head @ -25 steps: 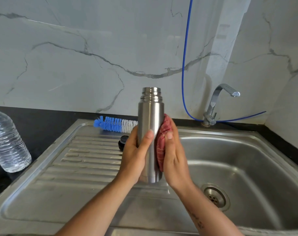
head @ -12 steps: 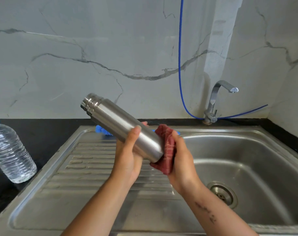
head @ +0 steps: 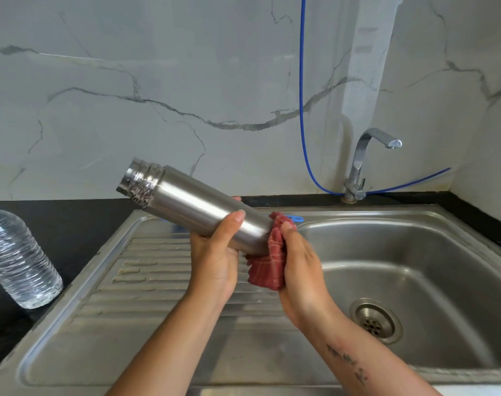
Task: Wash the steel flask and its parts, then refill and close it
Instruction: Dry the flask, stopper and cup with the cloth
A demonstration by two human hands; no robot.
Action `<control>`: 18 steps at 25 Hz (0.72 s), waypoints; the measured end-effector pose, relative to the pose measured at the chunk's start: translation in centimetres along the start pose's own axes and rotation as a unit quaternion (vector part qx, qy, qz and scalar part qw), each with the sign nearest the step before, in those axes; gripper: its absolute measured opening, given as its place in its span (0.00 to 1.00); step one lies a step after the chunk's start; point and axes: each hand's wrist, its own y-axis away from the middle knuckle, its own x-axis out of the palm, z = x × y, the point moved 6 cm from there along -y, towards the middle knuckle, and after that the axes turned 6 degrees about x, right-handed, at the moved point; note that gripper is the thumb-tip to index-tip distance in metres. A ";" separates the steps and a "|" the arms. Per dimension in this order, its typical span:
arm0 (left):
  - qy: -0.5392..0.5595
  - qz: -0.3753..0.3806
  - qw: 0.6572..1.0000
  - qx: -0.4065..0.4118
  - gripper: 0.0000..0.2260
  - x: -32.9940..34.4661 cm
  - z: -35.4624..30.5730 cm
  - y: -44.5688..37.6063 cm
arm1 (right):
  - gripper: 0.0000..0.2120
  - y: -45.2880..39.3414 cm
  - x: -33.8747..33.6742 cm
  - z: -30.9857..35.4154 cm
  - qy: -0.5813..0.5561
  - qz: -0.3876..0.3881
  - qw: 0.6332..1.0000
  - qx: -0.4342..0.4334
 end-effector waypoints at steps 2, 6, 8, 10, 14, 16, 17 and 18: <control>0.000 0.043 0.999 -0.015 0.16 0.8 0.4 0.9 | 0.17 -0.3 -0.7 0.7 -0.006 -0.017 1.000 -0.001; -0.033 0.056 0.998 -0.011 0.24 0.6 0.1 0.9 | 0.19 -0.3 -0.3 0.8 -0.025 0.011 0.998 0.064; -0.059 0.022 0.998 0.002 0.26 -0.1 -0.3 0.0 | 0.20 0.1 0.2 0.3 0.005 0.030 0.997 0.077; -0.089 -0.018 0.996 0.006 0.29 -1.0 -0.5 -0.7 | 0.22 0.4 0.3 0.3 0.055 0.038 0.996 0.062; -0.218 -0.015 0.976 -0.005 0.29 -2.3 -1.1 -1.3 | 0.26 -0.6 -1.8 3.3 0.124 -0.017 0.988 -0.090; -0.332 0.074 0.939 -0.046 0.27 -1.5 -0.2 -0.5 | 0.26 -0.8 -2.9 4.7 0.038 -0.017 0.994 -0.099; -0.360 0.131 0.920 -0.078 0.27 -0.7 0.8 0.3 | 0.26 -0.8 -3.2 5.1 -0.025 0.003 0.995 -0.093; -0.369 0.180 0.906 -0.105 0.26 0.1 1.8 1.1 | 0.25 -0.8 -3.2 5.8 -0.075 0.043 0.991 -0.098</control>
